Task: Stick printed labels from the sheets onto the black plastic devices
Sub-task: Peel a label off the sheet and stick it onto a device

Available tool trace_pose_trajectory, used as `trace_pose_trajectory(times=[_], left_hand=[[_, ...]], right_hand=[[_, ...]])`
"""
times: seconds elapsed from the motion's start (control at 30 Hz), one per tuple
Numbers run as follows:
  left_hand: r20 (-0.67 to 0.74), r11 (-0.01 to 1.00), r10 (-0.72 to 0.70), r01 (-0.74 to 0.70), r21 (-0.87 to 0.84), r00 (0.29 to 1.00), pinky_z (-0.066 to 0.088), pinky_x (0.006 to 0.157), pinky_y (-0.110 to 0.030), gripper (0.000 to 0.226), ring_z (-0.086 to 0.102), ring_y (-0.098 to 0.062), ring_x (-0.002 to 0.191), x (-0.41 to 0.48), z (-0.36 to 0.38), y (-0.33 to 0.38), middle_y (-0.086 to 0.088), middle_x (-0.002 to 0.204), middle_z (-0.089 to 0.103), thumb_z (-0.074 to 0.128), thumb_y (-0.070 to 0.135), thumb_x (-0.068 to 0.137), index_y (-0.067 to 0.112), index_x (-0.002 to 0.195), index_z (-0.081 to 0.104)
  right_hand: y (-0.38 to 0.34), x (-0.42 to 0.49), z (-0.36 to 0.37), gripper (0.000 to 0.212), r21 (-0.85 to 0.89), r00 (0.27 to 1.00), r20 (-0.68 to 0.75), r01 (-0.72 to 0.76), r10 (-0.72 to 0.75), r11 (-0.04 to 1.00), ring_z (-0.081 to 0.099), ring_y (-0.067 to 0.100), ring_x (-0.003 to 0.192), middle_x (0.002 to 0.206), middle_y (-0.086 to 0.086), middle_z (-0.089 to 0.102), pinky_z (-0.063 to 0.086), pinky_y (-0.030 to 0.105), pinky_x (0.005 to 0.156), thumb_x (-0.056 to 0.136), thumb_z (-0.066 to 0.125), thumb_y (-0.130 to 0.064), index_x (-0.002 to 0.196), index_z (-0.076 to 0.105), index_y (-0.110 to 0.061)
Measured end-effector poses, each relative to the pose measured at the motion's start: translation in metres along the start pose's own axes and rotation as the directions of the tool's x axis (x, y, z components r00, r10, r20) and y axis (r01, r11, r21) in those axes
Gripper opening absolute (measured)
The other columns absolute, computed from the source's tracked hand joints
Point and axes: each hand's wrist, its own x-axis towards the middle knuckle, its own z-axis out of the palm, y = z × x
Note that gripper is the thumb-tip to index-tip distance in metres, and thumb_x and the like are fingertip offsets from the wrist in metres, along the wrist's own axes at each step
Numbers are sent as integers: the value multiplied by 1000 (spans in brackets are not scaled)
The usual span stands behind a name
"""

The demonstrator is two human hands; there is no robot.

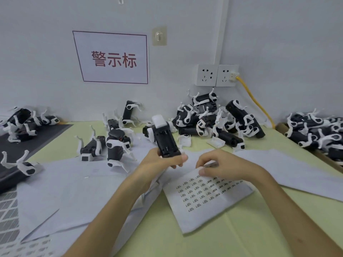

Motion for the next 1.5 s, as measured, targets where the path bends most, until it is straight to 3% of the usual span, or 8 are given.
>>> trace_pose_trajectory(times=[0.1,0.2,0.3,0.4,0.6,0.8,1.2,1.5], left_hand=[[-9,997,-3,2,-75,1000,50,62,-14,24,70,-7,72,0,13,-4,6,79,74,89,18,76,15,91,71],[42,995,-28,31,-91,999,54,70,-23,32,72,-13,82,-2,15,-2,2,86,74,89,31,73,16,94,71],[115,996,-58,66,-63,992,59,79,-28,53,75,-19,95,-5,6,2,0,102,78,89,36,65,17,110,70],[152,985,-137,151,-82,979,62,85,-42,76,75,-32,98,-5,4,2,-18,112,75,90,18,60,3,126,58],[89,964,-113,131,-231,990,61,87,-50,66,70,-48,101,-6,18,1,-34,115,68,85,1,65,-2,124,57],[7,949,-106,103,-297,994,63,72,-40,41,74,-33,84,-3,14,-1,-19,95,70,77,-11,79,2,112,57],[50,960,48,-33,-277,998,57,64,-30,31,72,-25,76,-3,11,-1,-19,95,77,69,-9,88,14,106,60],[42,944,39,-23,-329,998,59,66,-31,26,72,-28,78,-3,12,0,-22,94,76,64,-7,92,13,108,63]], right_hand=[[-8,-2,-2,3,49,995,-65,75,-71,996,68,12,91,90,-6,73,53,24,85,93,72,-19,94,75,-20],[-12,-4,-2,6,117,986,-115,136,-123,984,69,5,85,90,-6,74,50,16,76,92,75,-15,97,77,-16],[-13,-3,-2,6,106,973,-161,185,-167,977,69,7,91,94,-4,74,51,19,81,91,75,-13,95,75,-17],[-15,-4,-2,16,141,960,-216,213,-180,967,69,14,98,100,-1,73,53,29,88,89,76,-14,96,69,-25],[-16,-1,5,14,13,887,-399,260,-233,966,62,4,104,100,-14,69,42,25,94,86,79,-14,83,74,-27],[-18,-1,8,18,13,888,-400,255,-228,967,61,0,112,110,-18,68,39,8,93,83,82,-18,99,78,-26],[-20,3,16,17,129,876,-447,262,-180,957,70,8,91,92,-7,75,55,27,86,78,86,-9,86,78,-21],[-19,4,21,23,130,811,-537,352,-232,927,74,13,89,88,-3,77,52,16,81,75,87,-2,83,78,-22]])
